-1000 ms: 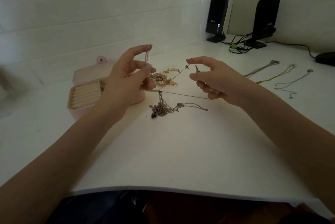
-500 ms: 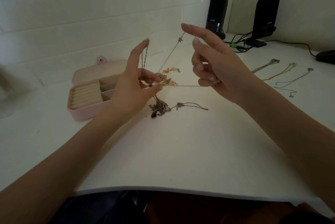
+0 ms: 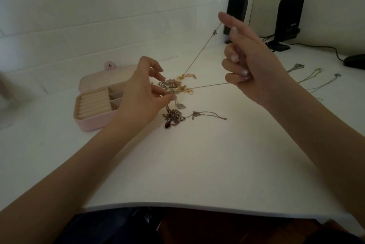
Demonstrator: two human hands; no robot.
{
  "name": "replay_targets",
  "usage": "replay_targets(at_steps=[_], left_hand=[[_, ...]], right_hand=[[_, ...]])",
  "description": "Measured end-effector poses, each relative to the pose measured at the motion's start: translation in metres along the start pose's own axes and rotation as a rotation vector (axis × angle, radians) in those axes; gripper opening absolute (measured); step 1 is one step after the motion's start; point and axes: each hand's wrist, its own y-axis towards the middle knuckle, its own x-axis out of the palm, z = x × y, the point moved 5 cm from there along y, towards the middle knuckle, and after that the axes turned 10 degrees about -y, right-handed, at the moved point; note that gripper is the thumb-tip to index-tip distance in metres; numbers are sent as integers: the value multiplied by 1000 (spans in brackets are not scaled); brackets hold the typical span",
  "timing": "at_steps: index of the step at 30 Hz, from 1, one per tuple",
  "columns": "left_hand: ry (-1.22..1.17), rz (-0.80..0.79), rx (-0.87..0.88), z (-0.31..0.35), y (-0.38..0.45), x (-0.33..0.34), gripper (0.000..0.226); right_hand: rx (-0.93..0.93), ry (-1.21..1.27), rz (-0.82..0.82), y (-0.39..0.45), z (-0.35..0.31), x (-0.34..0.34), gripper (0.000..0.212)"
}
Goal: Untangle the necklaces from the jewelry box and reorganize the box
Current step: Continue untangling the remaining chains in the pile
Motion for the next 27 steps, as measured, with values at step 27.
replay_targets(at_steps=[27], left_hand=[[-266,-69,-217,-7,6,3,20]], right_hand=[[251,-59,225,10,25,-27,44]])
